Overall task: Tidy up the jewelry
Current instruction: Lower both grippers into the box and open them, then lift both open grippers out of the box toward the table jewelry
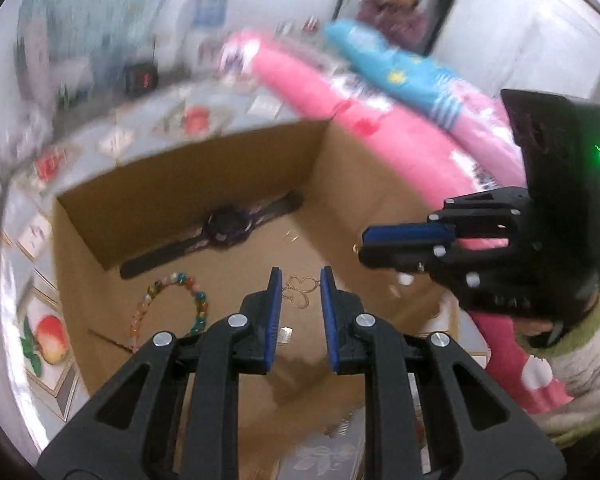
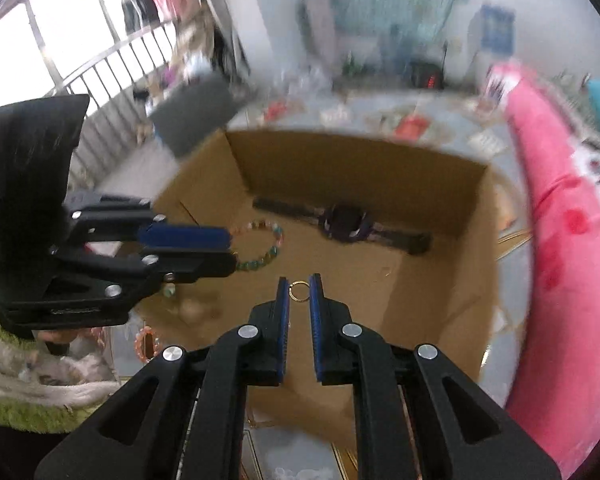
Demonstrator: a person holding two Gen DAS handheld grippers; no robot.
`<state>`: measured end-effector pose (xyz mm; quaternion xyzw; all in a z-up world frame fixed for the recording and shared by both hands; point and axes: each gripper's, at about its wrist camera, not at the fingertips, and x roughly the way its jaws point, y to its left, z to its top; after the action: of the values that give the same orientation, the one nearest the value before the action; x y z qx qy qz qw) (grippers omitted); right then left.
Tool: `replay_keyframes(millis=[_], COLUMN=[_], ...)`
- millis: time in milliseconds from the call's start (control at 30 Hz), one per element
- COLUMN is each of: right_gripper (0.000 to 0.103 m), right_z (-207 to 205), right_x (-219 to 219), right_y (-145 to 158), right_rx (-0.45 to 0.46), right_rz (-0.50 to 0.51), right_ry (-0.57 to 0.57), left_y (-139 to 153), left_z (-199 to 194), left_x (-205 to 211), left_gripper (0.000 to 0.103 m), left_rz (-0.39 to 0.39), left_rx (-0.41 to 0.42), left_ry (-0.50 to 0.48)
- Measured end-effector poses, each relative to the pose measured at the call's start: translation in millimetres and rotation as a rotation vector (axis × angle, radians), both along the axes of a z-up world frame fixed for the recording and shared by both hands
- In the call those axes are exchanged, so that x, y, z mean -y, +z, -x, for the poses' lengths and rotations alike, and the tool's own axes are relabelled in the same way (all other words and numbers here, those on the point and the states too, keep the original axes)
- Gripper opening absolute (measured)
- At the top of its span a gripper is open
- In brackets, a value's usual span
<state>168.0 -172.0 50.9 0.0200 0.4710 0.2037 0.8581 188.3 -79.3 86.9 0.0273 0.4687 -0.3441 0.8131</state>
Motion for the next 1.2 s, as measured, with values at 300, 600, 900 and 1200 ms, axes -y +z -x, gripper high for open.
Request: replay_keyframes(millis=[300,600,900,1200], right_gripper=[0.011,0.011,0.012,0.031], right_z=[-60,-69,-52,60], right_x=[-13,3,23,42], right_y=[-37,-43,-17,51], right_rx=[-0.225,-0.241,-0.149,0.156], right_rz=[0.072,0.027,-0.079,-0.197], right_ry=[0.003,-0.03,-0.084,-0.06], left_y=[-56,-66,-38,31], left_z=[-68,-80,-64,39], left_x=[13,1,-9,-58], left_gripper=[0.018,0.02,0.02,0.036], left_rz=[-0.02,0.035,0.066,0.223], left_rx=[-0.328,-0.414,-0.239,0.118], left_ry=[0.057,0.121,0.138,0.096])
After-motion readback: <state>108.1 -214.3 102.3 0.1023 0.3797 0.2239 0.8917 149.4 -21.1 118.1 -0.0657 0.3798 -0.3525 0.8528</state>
